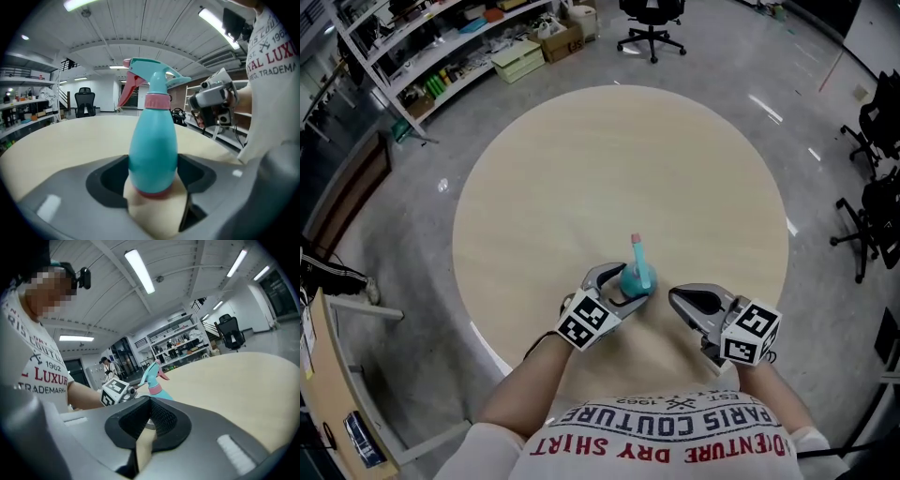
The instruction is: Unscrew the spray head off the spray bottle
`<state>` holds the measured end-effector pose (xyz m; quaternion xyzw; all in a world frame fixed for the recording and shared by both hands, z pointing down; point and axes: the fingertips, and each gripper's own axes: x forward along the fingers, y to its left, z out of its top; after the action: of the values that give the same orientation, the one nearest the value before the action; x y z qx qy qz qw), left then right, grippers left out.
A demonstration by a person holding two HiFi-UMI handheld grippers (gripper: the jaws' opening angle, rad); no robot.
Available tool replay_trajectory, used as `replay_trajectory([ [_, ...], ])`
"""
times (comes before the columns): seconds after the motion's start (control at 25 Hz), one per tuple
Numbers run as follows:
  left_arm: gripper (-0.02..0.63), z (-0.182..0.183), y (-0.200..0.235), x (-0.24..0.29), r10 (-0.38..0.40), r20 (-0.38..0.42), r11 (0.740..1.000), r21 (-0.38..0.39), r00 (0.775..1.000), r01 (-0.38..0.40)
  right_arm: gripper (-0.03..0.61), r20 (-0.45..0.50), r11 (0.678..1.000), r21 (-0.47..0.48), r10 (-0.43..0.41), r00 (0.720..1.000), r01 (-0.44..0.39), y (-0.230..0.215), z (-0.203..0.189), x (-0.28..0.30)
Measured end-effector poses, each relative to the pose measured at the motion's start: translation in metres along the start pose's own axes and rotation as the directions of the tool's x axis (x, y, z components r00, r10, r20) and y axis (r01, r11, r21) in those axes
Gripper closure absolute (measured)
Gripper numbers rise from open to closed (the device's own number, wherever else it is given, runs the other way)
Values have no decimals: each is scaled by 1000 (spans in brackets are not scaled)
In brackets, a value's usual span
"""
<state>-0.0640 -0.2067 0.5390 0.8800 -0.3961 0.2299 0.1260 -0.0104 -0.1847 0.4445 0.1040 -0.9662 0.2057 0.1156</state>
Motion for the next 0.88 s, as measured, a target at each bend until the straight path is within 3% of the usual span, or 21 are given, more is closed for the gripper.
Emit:
replay_trajectory([
  [0.12, 293, 1, -2, -1, 13, -6, 1000, -12, 1000, -13, 551, -17, 988, -140, -63, 998, 60, -1, 1, 10],
  [0.16, 293, 0, -3, -1, 18, -8, 1000, -17, 1000, -18, 463, -16, 982, -173, -77, 997, 73, -1, 2, 14],
  [0.2, 293, 0, -3, -2, 23, -10, 999, -21, 1000, -24, 432, -12, 976, -200, -87, 996, 83, 0, 4, 19],
  [0.4, 293, 0, -5, -2, 52, -20, 998, -36, 998, -52, 374, 6, 940, -320, -125, 992, 120, 3, 13, 43],
  [0.68, 293, 2, -7, 0, 90, -16, 994, -58, 996, -91, 383, 24, 924, -327, -200, 979, 197, -8, 16, 62],
  [0.88, 293, 3, -10, 2, 82, -7, 995, -57, 997, -83, 425, 5, 925, -344, -173, 985, 164, -6, 13, 63],
])
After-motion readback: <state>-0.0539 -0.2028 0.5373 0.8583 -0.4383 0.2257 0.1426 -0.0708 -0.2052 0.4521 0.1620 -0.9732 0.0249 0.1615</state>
